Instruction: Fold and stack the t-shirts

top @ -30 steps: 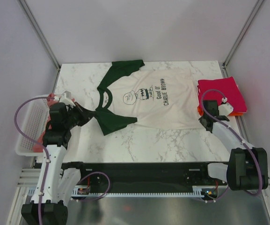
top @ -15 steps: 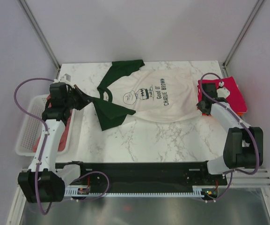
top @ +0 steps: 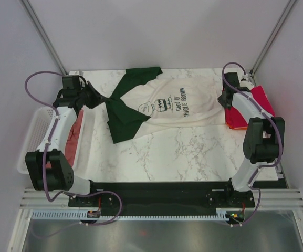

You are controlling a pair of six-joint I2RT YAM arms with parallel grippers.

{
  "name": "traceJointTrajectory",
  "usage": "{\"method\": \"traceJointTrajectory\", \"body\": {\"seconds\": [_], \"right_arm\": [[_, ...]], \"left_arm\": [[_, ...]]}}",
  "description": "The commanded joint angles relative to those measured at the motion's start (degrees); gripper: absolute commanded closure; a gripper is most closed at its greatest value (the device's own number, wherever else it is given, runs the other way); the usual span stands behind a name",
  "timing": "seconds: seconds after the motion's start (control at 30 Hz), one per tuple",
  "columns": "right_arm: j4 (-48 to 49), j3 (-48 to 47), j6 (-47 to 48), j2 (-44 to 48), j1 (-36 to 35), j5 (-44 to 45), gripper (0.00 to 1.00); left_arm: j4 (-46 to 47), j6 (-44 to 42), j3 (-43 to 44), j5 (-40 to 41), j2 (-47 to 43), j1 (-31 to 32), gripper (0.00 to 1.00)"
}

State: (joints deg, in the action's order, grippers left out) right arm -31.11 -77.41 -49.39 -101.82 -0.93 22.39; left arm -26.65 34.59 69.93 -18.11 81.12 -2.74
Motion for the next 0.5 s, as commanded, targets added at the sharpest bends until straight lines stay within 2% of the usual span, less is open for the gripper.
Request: {"method": "traceJointTrajectory", "body": {"seconds": [0.0,0.23,0.47], "right_arm": [[-2.5,-7.0,-1.2,-4.0,0.4,1.5,1.00],[-3.6,-14.3,-0.6,-10.8,0.7,1.3,1.00],[-4.0,-19.9,-0.3,-15.9,2.8,-1.1,1.00]], "left_arm": [[1.4,-1.3,5.1,-0.8,4.6,0.5,0.98],[-0.1,-1.5,11.6,-0.7,14.0,1.6,0.98],[-1.5,-1.3,15.5,-0.1,17.2,1.7,0.98]]}}
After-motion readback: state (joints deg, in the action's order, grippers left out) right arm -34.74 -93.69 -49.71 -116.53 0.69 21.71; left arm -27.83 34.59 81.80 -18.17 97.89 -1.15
